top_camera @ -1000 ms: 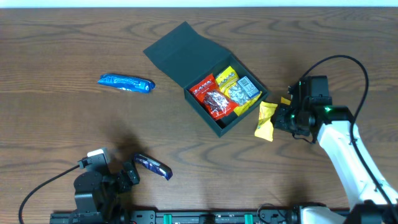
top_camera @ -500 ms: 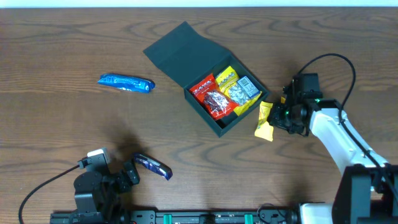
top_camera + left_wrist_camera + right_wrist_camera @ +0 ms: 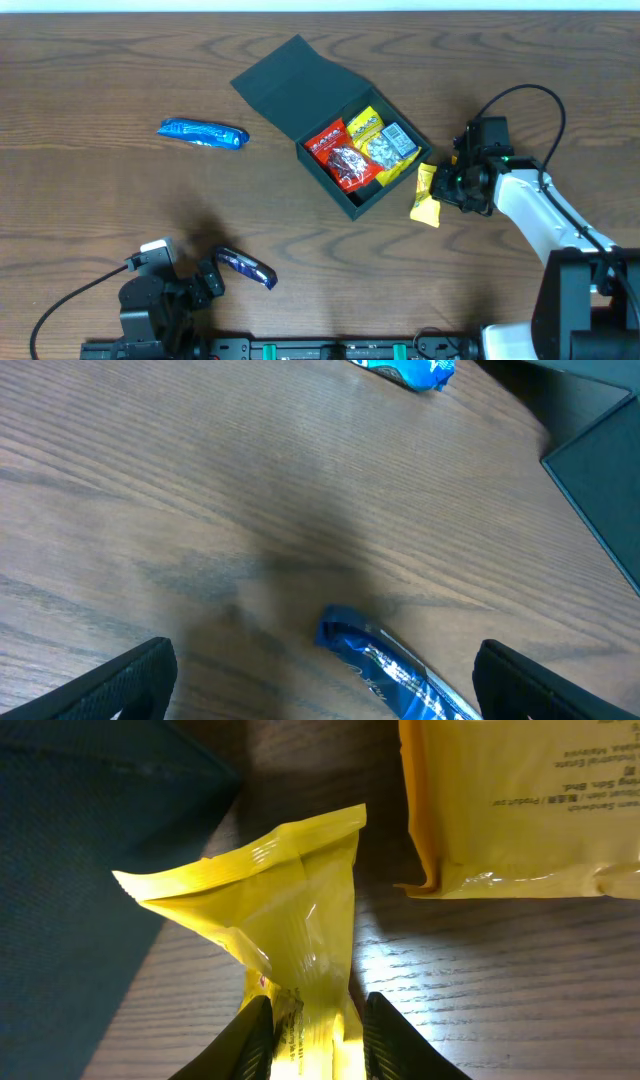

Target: Pack container

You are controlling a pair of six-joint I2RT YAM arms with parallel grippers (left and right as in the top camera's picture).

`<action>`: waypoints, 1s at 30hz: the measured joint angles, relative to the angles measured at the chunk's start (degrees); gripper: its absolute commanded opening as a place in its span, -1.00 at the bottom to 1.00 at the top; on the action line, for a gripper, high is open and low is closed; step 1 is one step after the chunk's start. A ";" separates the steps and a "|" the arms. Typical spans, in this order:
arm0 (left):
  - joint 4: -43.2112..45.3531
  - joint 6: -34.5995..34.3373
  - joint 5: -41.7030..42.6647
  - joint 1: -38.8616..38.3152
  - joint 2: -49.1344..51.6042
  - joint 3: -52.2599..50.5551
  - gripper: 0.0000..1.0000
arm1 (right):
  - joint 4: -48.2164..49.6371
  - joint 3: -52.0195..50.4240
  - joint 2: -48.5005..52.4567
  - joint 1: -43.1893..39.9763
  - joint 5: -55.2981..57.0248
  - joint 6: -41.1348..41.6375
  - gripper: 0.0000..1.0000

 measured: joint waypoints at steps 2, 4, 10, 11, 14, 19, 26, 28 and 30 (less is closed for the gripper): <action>0.02 0.00 0.00 0.00 0.00 0.00 0.91 | 0.07 0.00 0.09 0.00 0.20 0.02 -0.48; 0.02 0.00 0.00 0.00 0.00 0.00 0.91 | 0.37 0.00 0.13 0.00 0.42 0.04 -0.53; 0.02 0.00 0.00 0.00 0.00 0.00 0.91 | 1.46 -0.02 1.03 0.00 0.70 0.02 -0.55; 0.02 0.00 0.00 0.00 0.00 0.00 0.91 | 1.70 -0.02 1.60 0.00 0.72 0.02 -0.56; 0.02 0.00 0.00 0.00 0.00 0.00 0.91 | 2.23 -0.02 2.64 0.07 0.81 0.11 -0.63; 0.02 0.00 0.00 0.02 0.00 0.00 0.91 | 2.49 -0.02 2.97 0.35 0.81 0.48 -0.82; 0.02 0.00 0.00 0.02 0.00 0.00 0.91 | 2.80 0.00 2.95 1.38 1.01 0.96 -0.97; 0.02 0.00 0.00 0.00 0.00 0.00 0.91 | 2.78 0.00 2.91 1.57 1.07 1.16 -0.97; 0.02 0.00 0.00 0.02 0.00 0.00 0.91 | 2.69 0.00 2.91 1.73 1.07 1.16 -0.97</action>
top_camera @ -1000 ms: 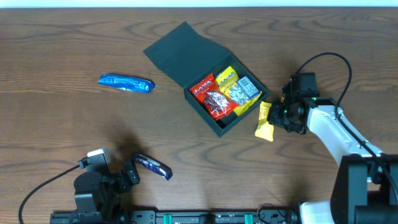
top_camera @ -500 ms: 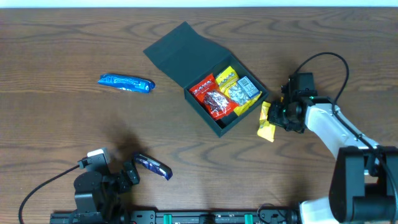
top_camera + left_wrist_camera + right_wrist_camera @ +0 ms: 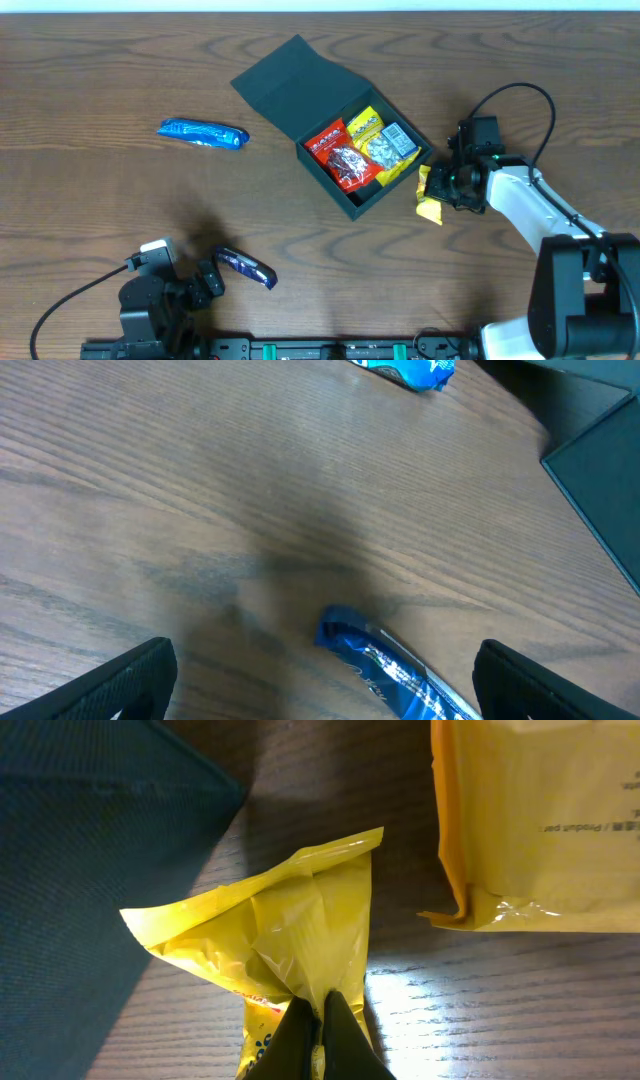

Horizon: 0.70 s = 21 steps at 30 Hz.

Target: Pack container

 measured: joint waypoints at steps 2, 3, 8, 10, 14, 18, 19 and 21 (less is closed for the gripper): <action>-0.02 0.00 0.00 -0.02 0.00 0.00 0.91 | -0.33 0.00 -0.04 0.48 0.02 0.00 -0.97; -0.02 0.00 0.00 0.00 0.00 0.00 0.91 | -0.57 0.00 -0.13 0.79 0.02 0.00 -0.97; -0.02 0.00 0.00 0.00 0.00 0.00 0.91 | -3.58 -0.02 -1.79 2.23 0.09 0.13 -0.97; -0.02 0.00 0.00 -0.02 0.00 0.00 0.91 | -5.88 -0.15 -3.43 2.56 0.79 0.15 -0.97; 0.00 0.00 0.00 -0.02 0.00 0.00 0.91 | -11.13 -0.59 -9.88 3.65 3.43 0.13 -0.97; 0.00 0.00 0.00 0.00 0.00 0.00 0.91 | -14.60 -0.63 -16.33 4.55 4.96 -0.24 -0.97; 0.00 0.00 0.00 -0.02 0.00 0.00 0.91 | -14.93 -0.66 -17.27 4.68 5.09 -0.52 -0.97; 0.00 0.00 0.00 0.00 0.00 0.00 0.91 | -15.63 -0.66 -18.91 5.29 5.35 -1.31 -0.97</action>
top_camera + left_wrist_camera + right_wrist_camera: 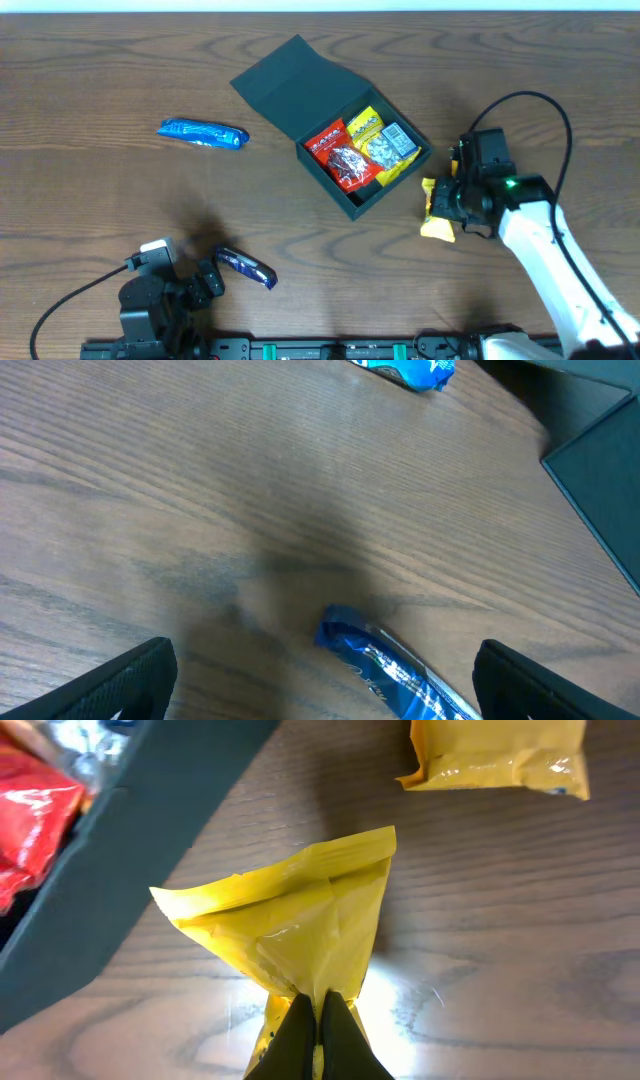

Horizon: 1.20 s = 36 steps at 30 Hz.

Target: Pack container

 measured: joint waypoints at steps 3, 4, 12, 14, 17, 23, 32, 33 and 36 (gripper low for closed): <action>0.00 0.00 0.00 -0.02 0.00 0.00 0.91 | -0.85 0.00 -0.48 1.81 0.13 -1.95 -0.98; 0.00 0.00 0.00 -0.02 0.00 0.00 0.91 | -1.07 0.00 -0.48 2.71 0.17 -2.78 -0.97; -0.02 0.00 0.00 0.00 0.00 0.00 0.91 | -5.51 6.62 -0.39 6.43 0.22 -6.82 -0.97; -0.02 0.00 0.00 -0.02 0.00 0.00 0.91 | -6.62 9.64 -0.37 6.91 0.22 -8.20 -0.98; -0.02 0.00 0.00 0.00 0.00 0.00 0.91 | -8.79 14.71 0.35 7.30 0.22 -11.08 -0.97; -0.02 0.00 0.00 0.00 0.00 0.00 0.91 | -12.68 25.46 9.51 8.81 -0.98 -19.50 -0.97; -0.02 0.00 0.00 -0.02 0.00 0.00 0.91 | -12.57 37.44 21.40 11.96 -6.47 -30.64 -0.97; -0.02 0.00 0.00 0.00 0.00 0.00 0.91 | -12.39 37.86 22.25 12.15 -6.75 -31.10 -0.97; -0.02 0.00 0.00 -0.02 0.00 0.00 0.91 | -11.50 38.27 25.42 12.90 -8.09 -32.20 -0.97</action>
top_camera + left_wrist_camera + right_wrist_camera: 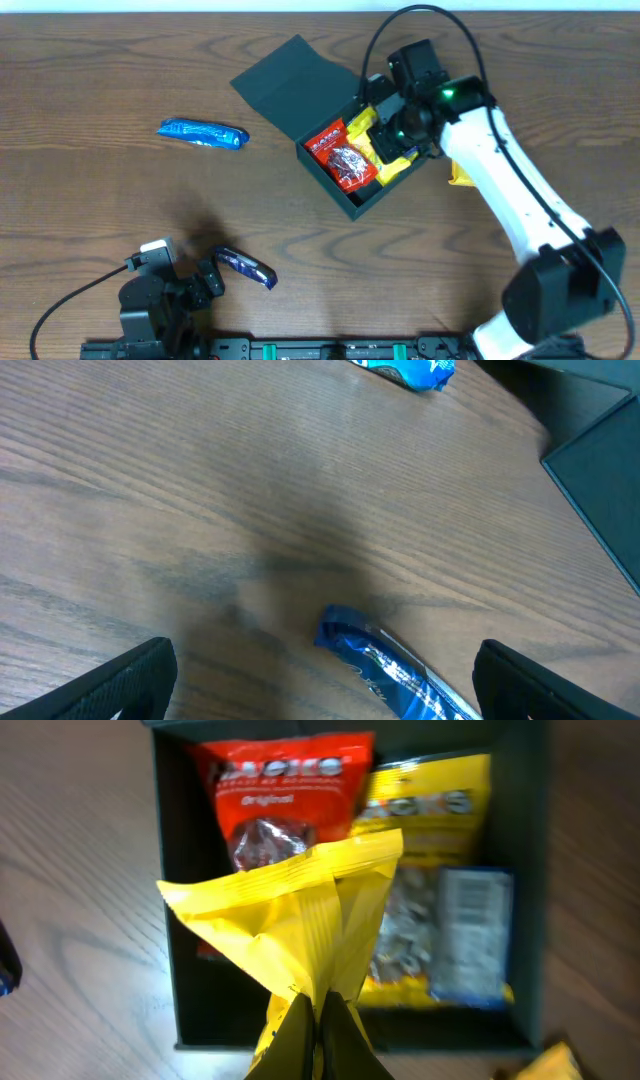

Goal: Pack container
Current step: 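Carry the yellow packet over the box and lower it inside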

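Observation:
The dark green box (352,205) stands open, its lid (290,85) folded back to the left. Inside lie a red packet (275,795), a yellow packet (430,805) and a silvery packet (450,930). My right gripper (398,128) hovers over the box, shut on a crumpled yellow packet (300,925) that hangs above the contents. My left gripper (322,680) rests open low at the table's front left, with a dark blue bar (395,670) between its fingers (125,680), untouched.
Another yellow packet (460,172) lies on the table just right of the box. A light blue packet (203,133) lies far left. The wooden table (100,220) runs under everything. The right arm's cable (420,15) arcs over the back edge.
My right gripper, holding the yellow packet, was low beside the box's right side; now it is up over the open box. The left arm and the blue items have not moved.
First my right gripper stood open around the yellow packet on the table right of the box. Then it was shut on the packet's edge. Then it held the packet a little further from the box, and now it holds it above the box's contents.

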You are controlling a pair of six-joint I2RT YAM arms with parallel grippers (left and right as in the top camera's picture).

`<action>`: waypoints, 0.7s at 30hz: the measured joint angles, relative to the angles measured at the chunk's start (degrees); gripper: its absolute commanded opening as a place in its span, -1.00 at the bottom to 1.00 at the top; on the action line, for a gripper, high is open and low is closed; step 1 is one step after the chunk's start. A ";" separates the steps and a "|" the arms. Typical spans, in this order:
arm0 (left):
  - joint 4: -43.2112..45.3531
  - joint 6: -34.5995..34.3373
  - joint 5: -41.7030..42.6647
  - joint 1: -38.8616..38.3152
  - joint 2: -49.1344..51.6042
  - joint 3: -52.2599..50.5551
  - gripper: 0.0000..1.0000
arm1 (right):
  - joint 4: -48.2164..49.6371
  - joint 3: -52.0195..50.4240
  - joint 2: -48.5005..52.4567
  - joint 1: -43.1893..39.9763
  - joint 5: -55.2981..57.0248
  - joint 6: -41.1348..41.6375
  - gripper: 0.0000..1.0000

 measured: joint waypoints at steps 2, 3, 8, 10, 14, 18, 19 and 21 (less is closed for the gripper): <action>0.00 0.00 0.00 0.02 0.00 0.00 0.91 | 1.18 0.00 2.45 0.57 -1.40 -0.37 -0.97; 0.00 0.00 0.00 0.02 0.00 0.00 0.91 | 1.70 0.00 3.61 0.70 -2.25 -0.44 -0.97; 0.00 0.00 0.00 0.00 0.00 0.00 0.91 | 2.34 0.00 6.60 2.34 -5.64 -0.11 -0.97; 0.00 0.00 0.00 0.02 0.00 0.00 0.91 | 1.70 0.00 6.58 3.39 -6.36 0.22 -0.98; 0.00 0.00 0.00 0.02 0.00 0.00 0.91 | 1.62 0.00 6.58 5.25 -6.64 0.96 -0.97; 0.00 0.00 0.00 0.02 0.00 0.00 0.91 | 3.50 0.00 7.80 5.60 -6.73 1.29 -0.97; 0.00 0.00 0.00 0.00 0.00 0.00 0.91 | 3.98 0.00 8.31 5.60 -6.75 1.38 -0.98; 0.00 0.00 0.00 0.02 0.00 0.00 0.91 | 4.55 0.00 9.29 5.60 -6.71 1.42 -0.97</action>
